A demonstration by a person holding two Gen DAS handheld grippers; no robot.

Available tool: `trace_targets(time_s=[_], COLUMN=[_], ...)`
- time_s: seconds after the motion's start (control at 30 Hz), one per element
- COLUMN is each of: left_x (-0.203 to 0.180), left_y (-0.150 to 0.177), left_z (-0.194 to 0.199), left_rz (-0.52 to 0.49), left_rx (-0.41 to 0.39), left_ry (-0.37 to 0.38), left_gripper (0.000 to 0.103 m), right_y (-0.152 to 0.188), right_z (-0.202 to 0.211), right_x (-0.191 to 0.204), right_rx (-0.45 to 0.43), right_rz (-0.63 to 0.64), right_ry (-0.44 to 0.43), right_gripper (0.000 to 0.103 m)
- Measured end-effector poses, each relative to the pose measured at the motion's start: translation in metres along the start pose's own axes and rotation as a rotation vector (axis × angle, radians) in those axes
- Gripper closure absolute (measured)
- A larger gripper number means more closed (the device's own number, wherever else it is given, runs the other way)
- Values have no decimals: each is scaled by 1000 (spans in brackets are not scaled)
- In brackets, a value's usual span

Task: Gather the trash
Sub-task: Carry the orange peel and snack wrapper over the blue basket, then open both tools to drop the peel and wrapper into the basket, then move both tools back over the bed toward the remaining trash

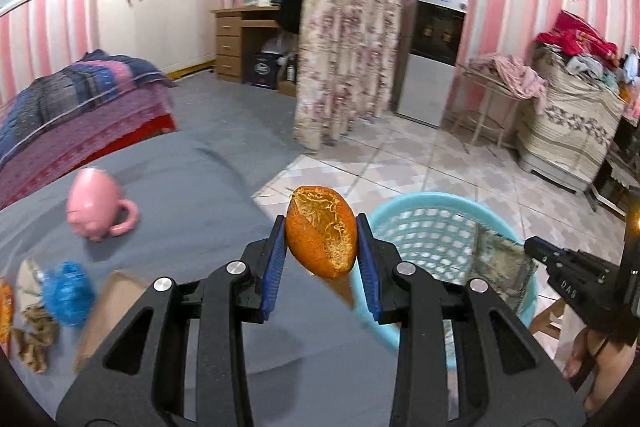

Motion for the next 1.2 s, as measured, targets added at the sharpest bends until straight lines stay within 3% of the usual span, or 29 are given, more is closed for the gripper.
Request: trace_targets(time_s=[0.27,0.43,0.63,0.7,0.77,0.9,1.03,1.07,1.13,1.17,1.2], left_x=[-35,-41,-49,-54,-58,-53,-26,-19,-2,6,13], left_y=[12,35,39,40,39,35,28,27,23,21,19], left_z=[-51,-80,-97,-102,-101,-97,-79,-74,-60,-53,-46], left_rz=[-21,-81,-91,-112,-128,-145,-87,-68,-32,-20,-13], left_rx=[49,120,150,158,147,132,100,91,76,66,56], left_ry=[65,46,84,80,74,43,-2,-11,-41,-54,-65], left_gripper=[70,70,69,59,40,29,19,17,15,15,14], right_y=[0,2,2,2,3,3,2,2,0,-1,-5], right_z=[-11,-9,-8,-9,-10,-10,-8,-8,-6,-4,1], right_x=[-15,-14,-15,-18,-25,-30,-24,-19,-11,-7,2], right_rx=[2,-14,-23,-19,-11,-5,-8,-10,-15,-23,-45], right_rz=[-53,-29,-29,-40,-69,-93,-81,-74,-69,-72,-72], right_ry=[9,35,75,90,99,102,87,76,56,43,21], right_gripper=[100,100,100,99,99,99,99,96,66,41,36])
Point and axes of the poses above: each gripper's, at about its wrist camera, not at the fingertips, and z roughly against the way its jaws point, x to its left, y to its underside, the point moved 9 cm from there along -z, roughly the way its jaws point, and after that the axes turned 14 degrees about y, right-handed, at the moved point
